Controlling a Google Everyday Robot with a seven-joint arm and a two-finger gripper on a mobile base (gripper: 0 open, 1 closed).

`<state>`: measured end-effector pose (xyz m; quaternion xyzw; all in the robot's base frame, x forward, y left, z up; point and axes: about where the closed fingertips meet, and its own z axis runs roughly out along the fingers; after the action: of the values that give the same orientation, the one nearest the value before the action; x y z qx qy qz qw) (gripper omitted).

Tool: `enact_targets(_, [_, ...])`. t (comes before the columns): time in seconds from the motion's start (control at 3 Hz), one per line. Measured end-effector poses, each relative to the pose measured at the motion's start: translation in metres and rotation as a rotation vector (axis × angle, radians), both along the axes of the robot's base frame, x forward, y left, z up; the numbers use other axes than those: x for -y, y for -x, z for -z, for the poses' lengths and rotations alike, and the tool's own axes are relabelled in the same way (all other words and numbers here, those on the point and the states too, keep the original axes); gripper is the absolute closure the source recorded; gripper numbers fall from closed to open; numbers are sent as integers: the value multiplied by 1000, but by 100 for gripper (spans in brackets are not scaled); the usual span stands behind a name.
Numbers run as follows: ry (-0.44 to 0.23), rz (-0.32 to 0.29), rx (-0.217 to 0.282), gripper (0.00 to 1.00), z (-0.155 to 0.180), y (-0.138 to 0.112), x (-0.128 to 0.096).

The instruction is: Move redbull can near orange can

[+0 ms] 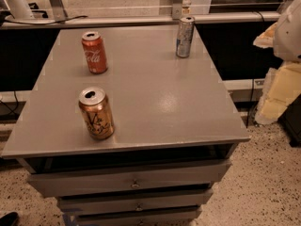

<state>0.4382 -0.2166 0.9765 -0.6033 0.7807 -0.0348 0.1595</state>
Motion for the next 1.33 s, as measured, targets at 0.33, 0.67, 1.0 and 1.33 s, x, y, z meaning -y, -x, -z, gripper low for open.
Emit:
enact_targets(0.33, [0,0,0,0,0,0,0])
enact_targets(0.67, [-26,-6,20,0,0,-5,-1])
enact_targets(1.0, [-90,3,58,0,5,-37,3])
enact_targets(1.33, [-180,46,90,0,15,-84,4])
